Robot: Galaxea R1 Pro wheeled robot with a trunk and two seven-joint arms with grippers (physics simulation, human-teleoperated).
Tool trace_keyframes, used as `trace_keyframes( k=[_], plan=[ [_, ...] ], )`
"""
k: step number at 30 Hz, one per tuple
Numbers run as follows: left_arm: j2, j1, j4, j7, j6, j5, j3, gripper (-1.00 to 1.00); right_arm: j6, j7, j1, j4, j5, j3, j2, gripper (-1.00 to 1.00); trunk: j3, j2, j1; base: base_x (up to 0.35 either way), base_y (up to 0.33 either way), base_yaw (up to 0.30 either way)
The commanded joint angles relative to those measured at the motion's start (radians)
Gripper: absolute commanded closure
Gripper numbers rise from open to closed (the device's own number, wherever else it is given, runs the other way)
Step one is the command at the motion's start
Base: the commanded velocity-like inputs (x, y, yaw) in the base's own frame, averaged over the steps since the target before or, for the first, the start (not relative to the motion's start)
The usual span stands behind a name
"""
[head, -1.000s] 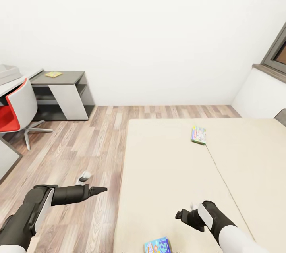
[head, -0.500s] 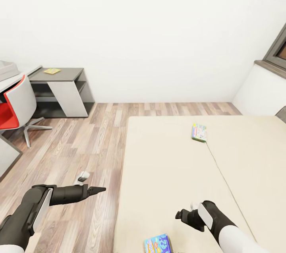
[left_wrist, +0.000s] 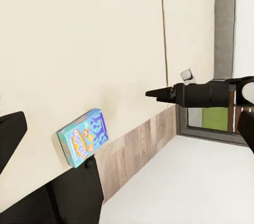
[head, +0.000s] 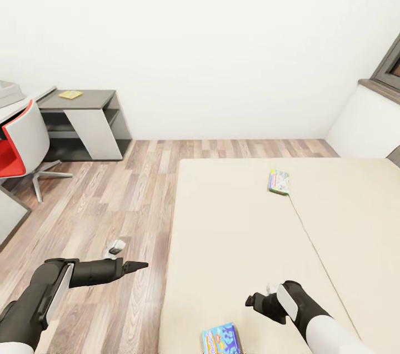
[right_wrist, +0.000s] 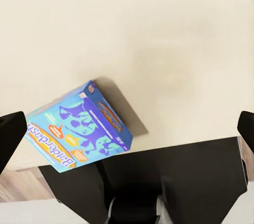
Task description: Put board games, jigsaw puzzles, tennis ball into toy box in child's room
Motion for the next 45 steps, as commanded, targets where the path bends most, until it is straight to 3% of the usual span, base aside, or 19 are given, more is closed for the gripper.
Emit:
trace_keyframes(
  k=[1, 11, 25, 39, 45],
  plan=[
    [0.000, -0.001, 0.000, -0.003, 0.009, 0.001, 0.001, -1.00, 0.005, 0.002, 0.000, -0.001, 0.003, -0.006, 0.000, -1.00, -0.003, -0.002, 0.000, 0.000, 0.000, 0.000],
    [0.000, -0.001, 0.000, 0.035, 0.009, 0.000, 0.000, -1.00, 0.005, 0.004, 0.000, -0.001, 0.003, -0.006, -0.002, -1.00, -0.020, -0.002, 0.000, 0.000, 0.000, 0.000],
    [-0.006, -0.001, 0.003, 0.191, 0.009, -0.001, -0.004, -1.00, -0.007, 0.004, 0.000, -0.003, 0.004, -0.005, 0.000, -1.00, -0.043, -0.002, 0.000, 0.000, 0.000, 0.000],
    [-0.009, -0.001, 0.003, 0.226, 0.009, -0.002, -0.006, -1.00, -0.011, 0.004, -0.007, -0.010, 0.004, -0.009, 0.005, -1.00, -0.066, -0.002, 0.000, 0.000, 0.000, 0.000],
    [-0.010, -0.001, 0.003, 0.285, 0.009, -0.003, -0.004, -1.00, -0.009, 0.004, -0.013, -0.088, 0.006, 0.012, 0.015, -1.00, -0.076, -0.002, 0.000, 0.000, 0.000, 0.000]
  ],
)
